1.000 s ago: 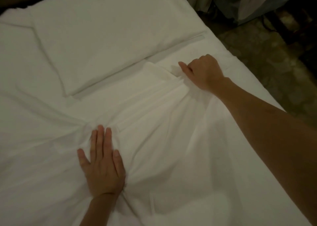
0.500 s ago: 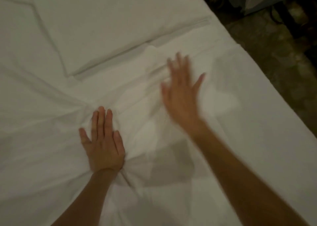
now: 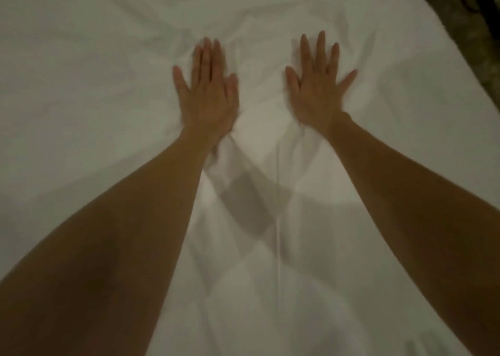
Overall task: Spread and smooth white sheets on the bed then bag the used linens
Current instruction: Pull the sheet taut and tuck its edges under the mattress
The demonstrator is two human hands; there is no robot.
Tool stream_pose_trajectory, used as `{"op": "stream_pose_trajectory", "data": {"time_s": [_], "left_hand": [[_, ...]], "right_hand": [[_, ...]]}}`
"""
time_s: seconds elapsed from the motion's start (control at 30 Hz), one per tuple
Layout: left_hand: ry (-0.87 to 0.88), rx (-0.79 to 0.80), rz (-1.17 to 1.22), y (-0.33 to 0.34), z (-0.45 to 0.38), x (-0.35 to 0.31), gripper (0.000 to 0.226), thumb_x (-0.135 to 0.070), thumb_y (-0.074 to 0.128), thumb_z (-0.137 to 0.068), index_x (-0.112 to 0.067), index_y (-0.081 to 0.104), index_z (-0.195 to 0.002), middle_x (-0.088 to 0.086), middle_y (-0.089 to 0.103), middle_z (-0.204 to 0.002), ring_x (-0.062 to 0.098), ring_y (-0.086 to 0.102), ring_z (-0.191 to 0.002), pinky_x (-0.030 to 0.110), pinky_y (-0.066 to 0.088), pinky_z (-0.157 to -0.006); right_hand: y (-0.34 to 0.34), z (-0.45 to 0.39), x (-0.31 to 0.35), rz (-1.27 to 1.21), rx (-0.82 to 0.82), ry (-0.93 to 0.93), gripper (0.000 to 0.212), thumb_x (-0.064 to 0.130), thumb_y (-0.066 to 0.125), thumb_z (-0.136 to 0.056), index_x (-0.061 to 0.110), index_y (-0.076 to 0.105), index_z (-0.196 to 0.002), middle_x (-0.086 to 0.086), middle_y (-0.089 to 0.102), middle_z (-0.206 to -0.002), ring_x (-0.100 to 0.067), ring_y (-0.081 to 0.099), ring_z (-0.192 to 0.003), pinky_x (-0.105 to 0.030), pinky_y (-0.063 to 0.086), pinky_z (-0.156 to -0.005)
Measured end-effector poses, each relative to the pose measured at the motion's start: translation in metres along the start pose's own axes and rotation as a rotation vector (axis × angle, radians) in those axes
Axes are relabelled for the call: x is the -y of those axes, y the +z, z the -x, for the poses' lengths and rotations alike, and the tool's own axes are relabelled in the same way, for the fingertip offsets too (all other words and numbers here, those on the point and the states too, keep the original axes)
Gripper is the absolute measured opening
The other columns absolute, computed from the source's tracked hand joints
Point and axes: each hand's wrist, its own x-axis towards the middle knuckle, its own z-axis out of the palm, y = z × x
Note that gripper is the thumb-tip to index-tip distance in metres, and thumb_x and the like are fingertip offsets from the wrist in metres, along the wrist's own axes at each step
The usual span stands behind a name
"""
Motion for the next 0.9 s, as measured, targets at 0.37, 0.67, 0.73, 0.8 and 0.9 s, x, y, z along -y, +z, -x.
{"op": "stream_pose_trajectory", "data": {"time_s": [0.37,0.67,0.73,0.8,0.9], "left_hand": [[-0.097,0.164,-0.133,-0.050,0.298,0.190,0.064,-0.050,0.025,-0.094,-0.026,0.019,-0.153,0.004,0.013,-0.162,0.021,0.011,-0.149,0.068,0.012,-0.108],[-0.383,0.207,-0.053,-0.099,0.397,0.293,0.069,-0.054,0.012,-0.090,-0.027,0.015,-0.154,0.000,0.005,-0.163,0.015,-0.002,-0.150,0.064,0.007,-0.112],[-0.398,0.164,0.020,-0.109,0.416,0.312,0.061,-0.046,0.027,-0.096,-0.024,0.023,-0.153,0.004,0.011,-0.162,0.020,0.006,-0.150,0.062,0.014,-0.112],[-0.510,0.049,0.144,-0.118,0.437,0.332,0.052,-0.028,0.046,-0.100,-0.013,0.034,-0.149,0.014,0.024,-0.158,0.029,0.021,-0.146,0.054,0.022,-0.113],[-0.731,-0.090,0.263,-0.130,0.472,0.362,0.052,-0.007,0.060,-0.092,0.006,0.042,-0.139,0.026,0.039,-0.145,0.038,0.034,-0.136,0.042,0.025,-0.113]], "right_hand": [[0.057,0.295,0.105,0.125,0.116,-0.488,0.065,0.049,0.026,-0.096,0.016,0.026,-0.152,-0.007,0.018,-0.160,-0.034,0.016,-0.147,-0.069,0.016,-0.107],[0.069,0.351,0.187,0.152,0.233,-0.541,0.067,0.050,0.026,-0.095,0.012,0.033,-0.149,-0.009,0.025,-0.158,-0.034,0.025,-0.144,-0.071,0.023,-0.103],[0.074,0.361,0.209,0.150,0.241,-0.517,0.069,0.051,0.026,-0.094,0.010,0.032,-0.149,-0.010,0.025,-0.158,-0.035,0.024,-0.144,-0.070,0.024,-0.103],[0.082,0.381,0.230,0.131,0.240,-0.510,0.070,0.052,0.026,-0.093,0.010,0.032,-0.149,-0.012,0.024,-0.158,-0.036,0.023,-0.144,-0.070,0.022,-0.104],[0.094,0.417,0.255,0.149,0.256,-0.545,0.069,0.052,0.022,-0.094,0.014,0.027,-0.151,-0.011,0.018,-0.160,-0.039,0.016,-0.146,-0.070,0.019,-0.106]]}}
